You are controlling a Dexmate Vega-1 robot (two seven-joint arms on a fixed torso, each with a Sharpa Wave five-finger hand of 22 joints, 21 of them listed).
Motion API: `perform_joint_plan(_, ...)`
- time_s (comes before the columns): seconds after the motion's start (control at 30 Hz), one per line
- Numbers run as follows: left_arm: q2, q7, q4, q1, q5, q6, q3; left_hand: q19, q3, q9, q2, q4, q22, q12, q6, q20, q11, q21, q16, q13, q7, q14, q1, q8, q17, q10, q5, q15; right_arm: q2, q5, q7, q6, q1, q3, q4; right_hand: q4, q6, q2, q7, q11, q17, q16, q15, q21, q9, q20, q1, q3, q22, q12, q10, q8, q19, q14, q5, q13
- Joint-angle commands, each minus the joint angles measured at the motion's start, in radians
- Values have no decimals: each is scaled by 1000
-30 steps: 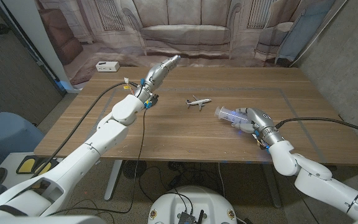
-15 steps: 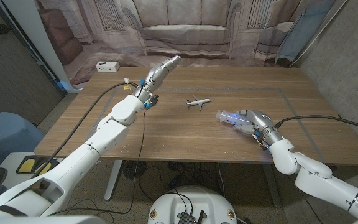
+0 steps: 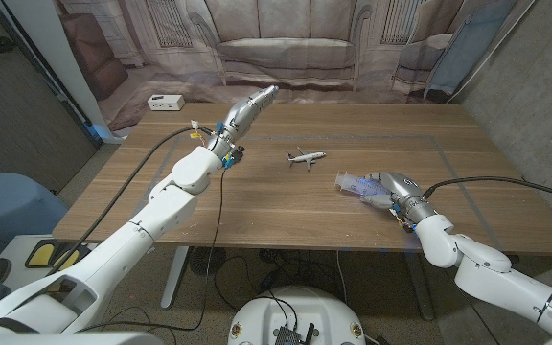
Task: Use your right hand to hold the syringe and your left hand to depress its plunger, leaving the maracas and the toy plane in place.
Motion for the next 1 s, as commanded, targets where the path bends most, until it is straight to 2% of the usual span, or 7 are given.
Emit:
perform_joint_plan(0.03,4,4,-10,3,6,6,-2,-5,-3,2,-2,-1,5,-1,3,6,-6,0,-1,2,0,-3,6,-4,3,-3,-1,2,-16,17,16,-25,7,-15,-4,109,56,40,-78,2,5,-8,-2,-10,2,-16,-69,99,1,-5,-28,-5,-14,-20,3,3)
perform_joint_plan(0.23,4,0,-9,0,3,11,0,-7,-3,2,-2,-1,5,-1,3,7,-4,-1,-1,2,-1,-4,6,-4,3,-5,-1,0,-22,18,22,-35,10,-21,-6,95,36,15,-83,3,8,-13,7,-24,2,-6,-82,69,1,-6,-63,-9,-29,-50,6,4)
perform_joint_plan(0.57,1,-4,-1,-6,2,11,2,-8,-4,2,-1,-1,5,-1,4,7,-4,-1,0,2,1,-4,6,-3,3,-4,-1,1,-30,19,28,-52,17,-31,-8,84,11,-7,-80,4,9,-19,25,-40,2,8,-98,39,1,-7,-97,-11,-44,-78,7,4)
perform_joint_plan(0.73,-1,-7,4,-9,1,10,4,-10,-3,2,-1,-1,5,-1,4,10,-5,-1,-1,2,0,-5,6,-3,3,-5,-1,0,-37,-2,29,-72,22,-41,-15,63,-7,-23,-82,5,6,-25,28,-50,1,11,-84,31,1,-6,-112,-14,-56,-96,8,3)
perform_joint_plan(0.83,-2,-9,7,-11,-2,10,4,-10,-3,2,-1,-1,5,-1,4,11,-7,-1,-1,2,0,-5,7,-3,3,-4,-1,0,-39,-5,32,-77,25,-45,-16,48,-31,-45,-84,3,2,-30,36,-59,0,17,-80,16,1,-6,-131,-18,-63,-111,7,3)
perform_joint_plan(0.97,-3,-12,12,-14,-2,7,5,-11,-3,2,0,-1,5,-1,5,11,-5,-1,0,2,0,-5,7,-3,3,-3,-1,0,-45,-9,36,-77,28,-48,-18,46,-70,-59,-76,-2,0,-36,40,-71,-1,23,-93,-2,1,-9,-160,-23,-72,-130,6,2)
perform_joint_plan(1.0,-4,-13,13,-15,-2,6,6,-11,-3,2,0,-1,5,0,4,11,-3,-1,0,2,0,-5,7,-3,3,-3,-1,0,-46,-10,38,-80,29,-48,-19,47,-79,-72,-73,-3,-3,-38,42,-77,-1,27,-107,-16,1,-8,-167,-21,-79,-134,6,2)
